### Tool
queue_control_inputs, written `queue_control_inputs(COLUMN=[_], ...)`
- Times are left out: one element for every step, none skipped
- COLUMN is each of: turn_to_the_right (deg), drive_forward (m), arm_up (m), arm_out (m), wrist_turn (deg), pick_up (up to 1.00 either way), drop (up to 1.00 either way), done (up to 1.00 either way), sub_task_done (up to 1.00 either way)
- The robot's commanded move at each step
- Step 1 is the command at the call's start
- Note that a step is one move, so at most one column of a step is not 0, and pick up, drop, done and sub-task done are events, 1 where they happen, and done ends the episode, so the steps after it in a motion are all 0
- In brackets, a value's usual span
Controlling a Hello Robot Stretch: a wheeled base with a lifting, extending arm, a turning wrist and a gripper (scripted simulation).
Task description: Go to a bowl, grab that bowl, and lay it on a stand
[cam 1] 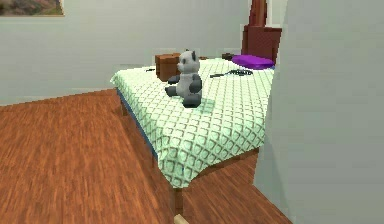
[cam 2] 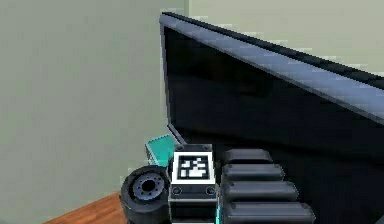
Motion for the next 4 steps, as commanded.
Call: queue_control_inputs(turn_to_the_right=[0.0, 0.0, 0.0, 0.0], drive_forward=[0.00, 0.00, 0.00, 0.00], arm_up=[0.00, 0.00, 0.00, 0.00], arm_out=[0.40, 0.00, 0.00, 0.00], wrist_turn=[0.0, 45.0, 45.0, 45.0], pick_up=[0.00, 0.00, 0.00, 0.00], drop=[0.00, 0.00, 0.00, 0.00], done=[0.00, 0.00, 0.00, 0.00], sub_task_done=[0.00, 0.00, 0.00, 0.00])
